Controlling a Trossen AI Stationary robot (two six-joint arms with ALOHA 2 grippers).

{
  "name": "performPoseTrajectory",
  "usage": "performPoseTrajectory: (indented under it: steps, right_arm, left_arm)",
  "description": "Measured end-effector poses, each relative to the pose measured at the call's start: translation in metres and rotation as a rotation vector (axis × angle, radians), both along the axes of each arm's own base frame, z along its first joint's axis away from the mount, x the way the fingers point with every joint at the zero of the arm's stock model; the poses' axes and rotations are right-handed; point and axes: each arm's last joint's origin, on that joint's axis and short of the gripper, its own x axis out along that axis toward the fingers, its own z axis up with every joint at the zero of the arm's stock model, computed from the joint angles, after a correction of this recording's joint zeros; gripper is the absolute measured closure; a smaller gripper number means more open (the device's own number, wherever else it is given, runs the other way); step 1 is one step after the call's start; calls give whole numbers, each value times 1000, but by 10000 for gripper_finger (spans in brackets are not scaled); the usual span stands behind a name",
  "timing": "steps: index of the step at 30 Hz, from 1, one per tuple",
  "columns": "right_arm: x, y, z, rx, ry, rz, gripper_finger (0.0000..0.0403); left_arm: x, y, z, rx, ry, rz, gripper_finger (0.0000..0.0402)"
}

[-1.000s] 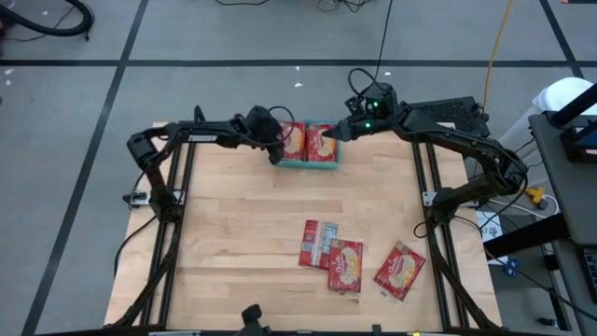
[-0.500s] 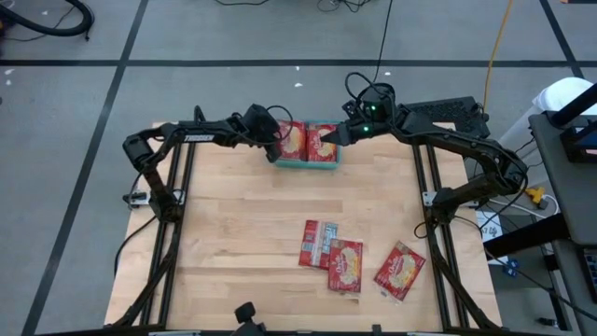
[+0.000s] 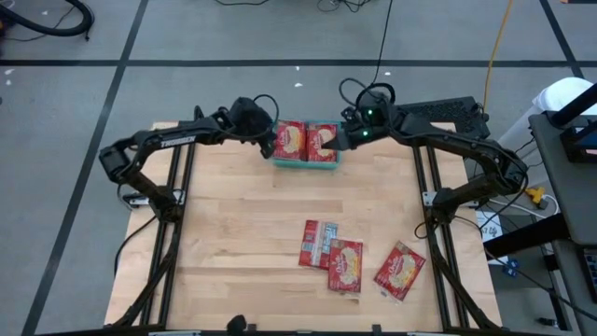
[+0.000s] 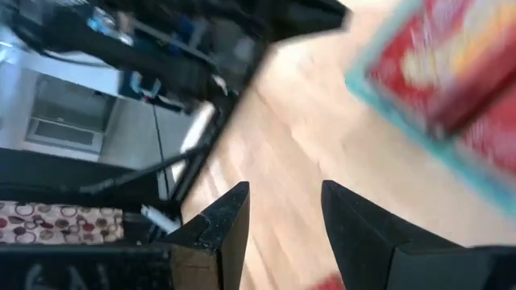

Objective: Sort popcorn bags into baskets
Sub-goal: Put the red popcorn bag into the blue bin

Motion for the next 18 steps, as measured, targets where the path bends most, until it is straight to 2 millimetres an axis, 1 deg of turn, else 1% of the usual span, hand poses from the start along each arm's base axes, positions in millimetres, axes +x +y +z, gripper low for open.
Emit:
performPoseTrajectory:
  steps: [3, 9, 12, 16, 18]
  right_arm:
    - [-1, 10, -8, 69, 96, 21, 257]
    - [-7, 35, -25, 132, 304, 121, 257]
    - [-11, 45, -30, 131, 389, 179, 257]
    - [-16, 57, -36, 106, 511, 196, 256]
    - [-17, 63, -38, 106, 542, 218, 253]
  left_arm:
    - [-4, -11, 0, -121, 22, -33, 356]
    - [-2, -40, -9, -323, 118, -138, 355]
    - [5, -58, -11, -347, 154, -198, 355]
    - [16, -82, -11, -342, 167, -275, 355]
    - [21, -95, -11, -348, 177, -294, 355]
